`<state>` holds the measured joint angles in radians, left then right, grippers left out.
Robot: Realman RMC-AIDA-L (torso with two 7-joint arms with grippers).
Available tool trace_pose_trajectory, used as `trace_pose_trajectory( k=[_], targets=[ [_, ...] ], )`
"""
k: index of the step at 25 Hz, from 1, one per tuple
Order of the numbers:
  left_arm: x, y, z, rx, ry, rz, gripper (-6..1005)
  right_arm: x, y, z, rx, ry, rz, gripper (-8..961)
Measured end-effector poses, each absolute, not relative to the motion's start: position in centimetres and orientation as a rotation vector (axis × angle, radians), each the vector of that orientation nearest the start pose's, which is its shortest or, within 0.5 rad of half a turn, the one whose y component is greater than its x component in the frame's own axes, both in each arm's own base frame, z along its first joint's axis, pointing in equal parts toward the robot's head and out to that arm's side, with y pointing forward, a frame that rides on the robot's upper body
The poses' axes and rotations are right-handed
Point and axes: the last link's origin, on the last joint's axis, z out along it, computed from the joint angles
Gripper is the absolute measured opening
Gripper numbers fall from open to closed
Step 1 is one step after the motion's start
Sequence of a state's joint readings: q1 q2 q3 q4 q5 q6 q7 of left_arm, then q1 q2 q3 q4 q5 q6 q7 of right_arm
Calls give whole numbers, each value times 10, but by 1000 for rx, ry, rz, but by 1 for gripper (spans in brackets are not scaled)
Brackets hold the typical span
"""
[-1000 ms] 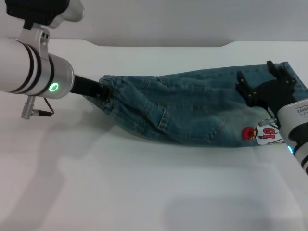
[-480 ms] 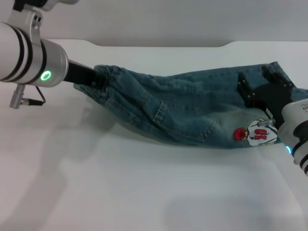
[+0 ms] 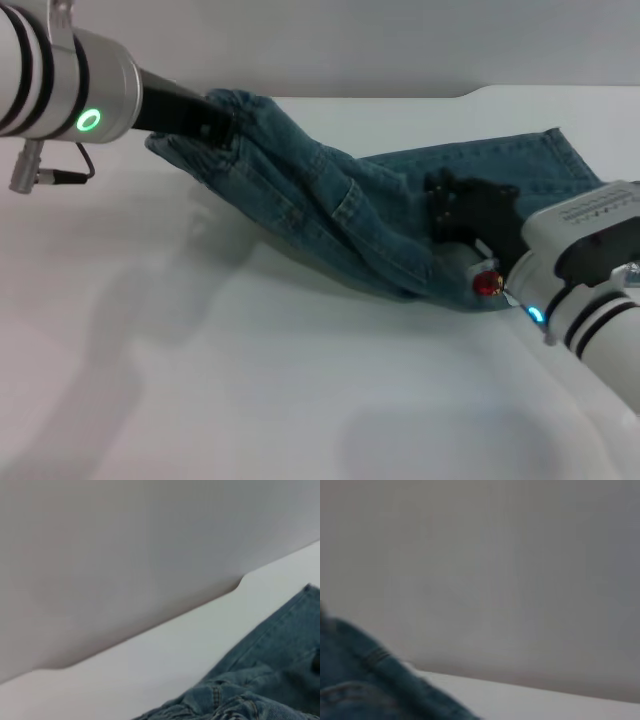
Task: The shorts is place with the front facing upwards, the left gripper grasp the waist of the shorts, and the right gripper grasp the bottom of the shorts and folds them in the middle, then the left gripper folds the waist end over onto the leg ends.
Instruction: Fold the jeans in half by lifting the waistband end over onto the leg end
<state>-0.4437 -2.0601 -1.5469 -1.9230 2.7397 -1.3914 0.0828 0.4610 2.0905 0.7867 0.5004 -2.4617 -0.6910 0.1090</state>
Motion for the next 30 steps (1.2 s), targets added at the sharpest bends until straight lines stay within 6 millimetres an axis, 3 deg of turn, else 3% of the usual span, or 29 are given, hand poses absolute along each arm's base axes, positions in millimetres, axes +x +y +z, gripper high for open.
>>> trace_pose_trajectory(
  k=[6,16,30],
  targets=[
    [-83,333,54,-2229,-769,-22,58,244,344,-120,-2082,715,628,-4],
    [-68,333,53,-2260,-715,-48,57,231,340,-137,-2178,760,632,0],
    [-39,333,48,-2322,-620,-130,58,198,342,-158,-2338,713,607,1]
  ],
)
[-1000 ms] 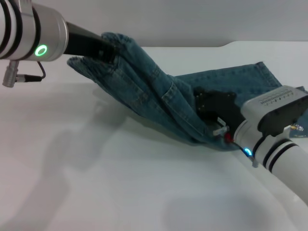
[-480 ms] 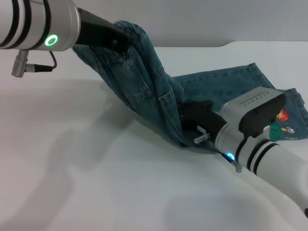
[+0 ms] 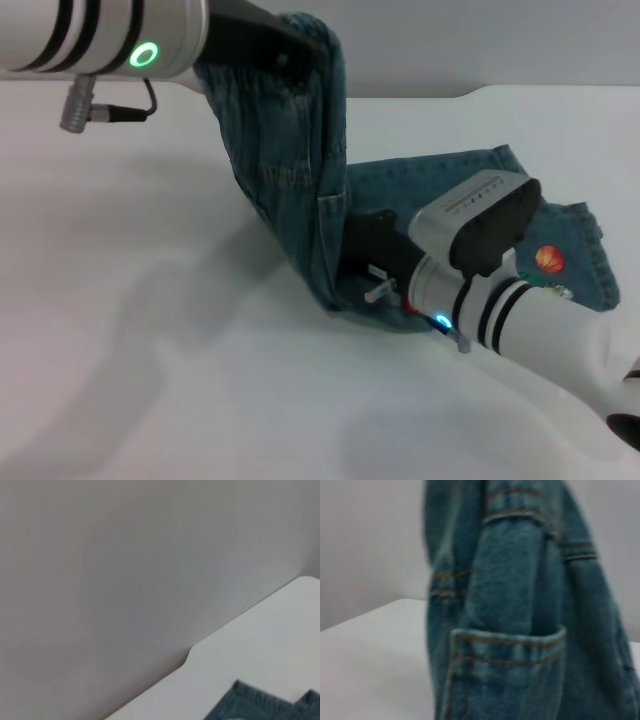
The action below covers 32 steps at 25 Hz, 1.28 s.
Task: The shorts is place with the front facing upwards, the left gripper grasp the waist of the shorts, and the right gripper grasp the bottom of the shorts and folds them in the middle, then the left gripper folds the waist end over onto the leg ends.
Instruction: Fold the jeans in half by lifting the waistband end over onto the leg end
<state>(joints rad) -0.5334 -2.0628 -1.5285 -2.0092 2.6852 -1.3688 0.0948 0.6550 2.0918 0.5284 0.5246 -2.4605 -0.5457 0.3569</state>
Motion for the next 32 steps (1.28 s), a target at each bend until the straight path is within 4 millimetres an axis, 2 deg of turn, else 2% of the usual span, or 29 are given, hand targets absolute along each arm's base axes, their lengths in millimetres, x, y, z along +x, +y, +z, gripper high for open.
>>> trace_pose_trajectory(
  k=[6,9,15,18,22,24,32],
  targets=[
    [-34,333,48,-2327,-605,-149,57,192,337,-163,-2373,698,609,1],
    [-37,334,49,-2321,-604,-147,56,206,339,-155,-2301,760,616,1],
    [-39,335,50,-2321,-594,-145,56,249,344,-126,-2104,870,622,2],
    [-36,335,50,-2323,-582,-152,57,258,344,-120,-2059,898,618,2],
    [-28,334,49,-2343,-553,-173,57,249,345,-129,-2106,880,605,2],
    [-25,333,49,-2353,-545,-182,56,233,345,-139,-2176,846,606,2],
    [-15,331,48,-2382,-514,-239,61,210,348,-151,-2264,836,621,2]
  ],
)
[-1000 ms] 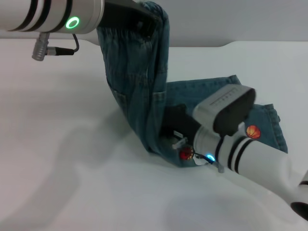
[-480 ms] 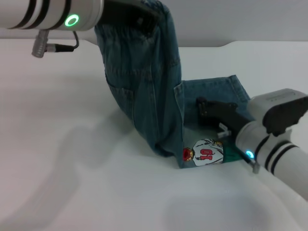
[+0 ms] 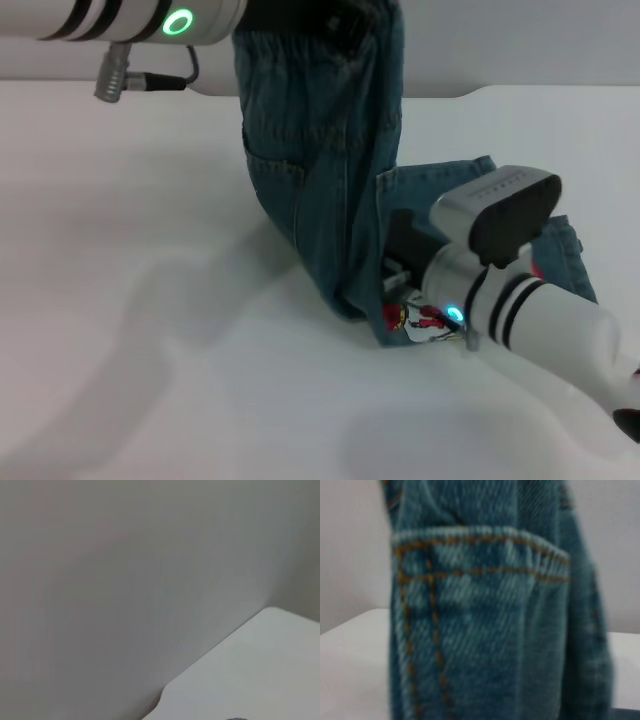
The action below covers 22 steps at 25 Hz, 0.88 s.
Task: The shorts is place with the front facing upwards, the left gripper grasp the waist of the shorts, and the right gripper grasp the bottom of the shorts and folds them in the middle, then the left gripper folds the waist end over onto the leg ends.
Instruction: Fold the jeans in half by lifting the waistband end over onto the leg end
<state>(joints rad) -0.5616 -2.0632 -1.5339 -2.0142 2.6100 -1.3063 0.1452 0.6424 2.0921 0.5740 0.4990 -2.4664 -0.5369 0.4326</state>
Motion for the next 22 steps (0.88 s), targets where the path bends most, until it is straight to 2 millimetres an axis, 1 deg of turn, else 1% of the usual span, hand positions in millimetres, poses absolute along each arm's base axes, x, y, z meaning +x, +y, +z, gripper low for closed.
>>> trace_pose_trajectory(
  k=[3,4,5,10,13,15,17,18,19,20,21,22],
  targets=[
    [-10,331,46,-2396,-491,-272,64,200,344,-157,-2308,824,632,3],
    [-10,331,46,-2396,-489,-275,65,193,341,-161,-2336,812,646,3],
    [-10,331,46,-2396,-489,-275,67,193,341,-161,-2336,812,646,3],
    [-9,331,46,-2397,-486,-278,73,181,332,-169,-2404,774,654,3],
    [-11,331,45,-2396,-492,-276,76,181,331,-170,-2404,773,657,3],
    [-13,331,45,-2393,-500,-273,78,190,337,-164,-2358,795,649,3],
    [-16,331,45,-2392,-509,-268,81,207,346,-153,-2284,830,623,3],
    [-17,330,44,-2394,-513,-265,82,231,357,-137,-2186,866,594,3],
    [-18,330,44,-2395,-515,-262,83,231,357,-137,-2186,866,594,3],
    [-20,329,43,-2397,-518,-258,84,254,365,-118,-2091,885,583,3],
    [-22,329,42,-2398,-524,-254,85,264,368,-108,-2046,888,584,3],
    [-23,328,41,-2398,-528,-251,87,264,368,-108,-2046,888,584,3]
  ],
)
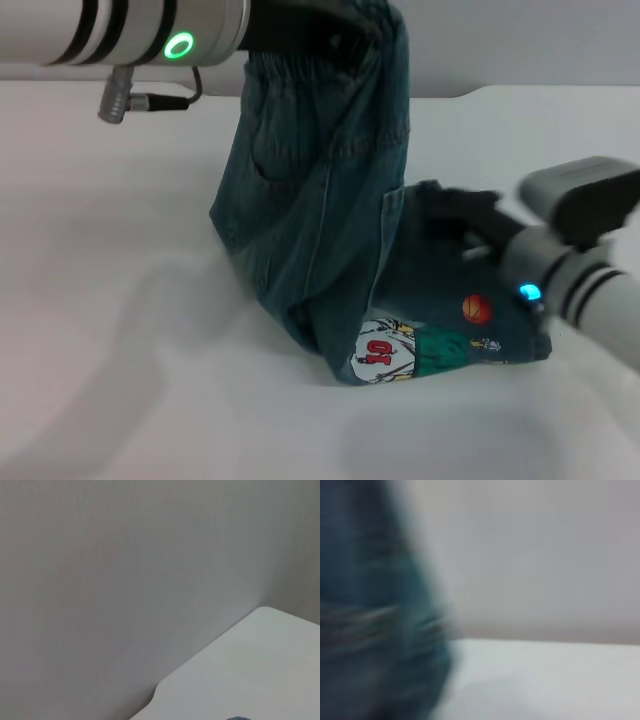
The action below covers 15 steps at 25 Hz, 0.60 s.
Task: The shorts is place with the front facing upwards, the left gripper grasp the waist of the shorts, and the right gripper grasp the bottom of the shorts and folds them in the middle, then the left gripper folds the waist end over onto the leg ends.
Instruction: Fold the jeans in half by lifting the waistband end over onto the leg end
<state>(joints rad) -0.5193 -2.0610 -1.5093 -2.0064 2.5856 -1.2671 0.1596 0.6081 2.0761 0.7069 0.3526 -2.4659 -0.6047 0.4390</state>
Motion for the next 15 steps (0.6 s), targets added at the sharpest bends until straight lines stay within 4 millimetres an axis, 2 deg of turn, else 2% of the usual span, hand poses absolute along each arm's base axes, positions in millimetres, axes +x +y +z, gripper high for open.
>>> trace_pose_trajectory(
  k=[6,15],
  targets=[
    [-23,322,33,-2433,-528,-260,93,305,376,-68,-1876,882,562,4],
    [-20,301,7,-2552,-522,-326,104,347,370,-9,-1619,775,561,4]
  ],
)
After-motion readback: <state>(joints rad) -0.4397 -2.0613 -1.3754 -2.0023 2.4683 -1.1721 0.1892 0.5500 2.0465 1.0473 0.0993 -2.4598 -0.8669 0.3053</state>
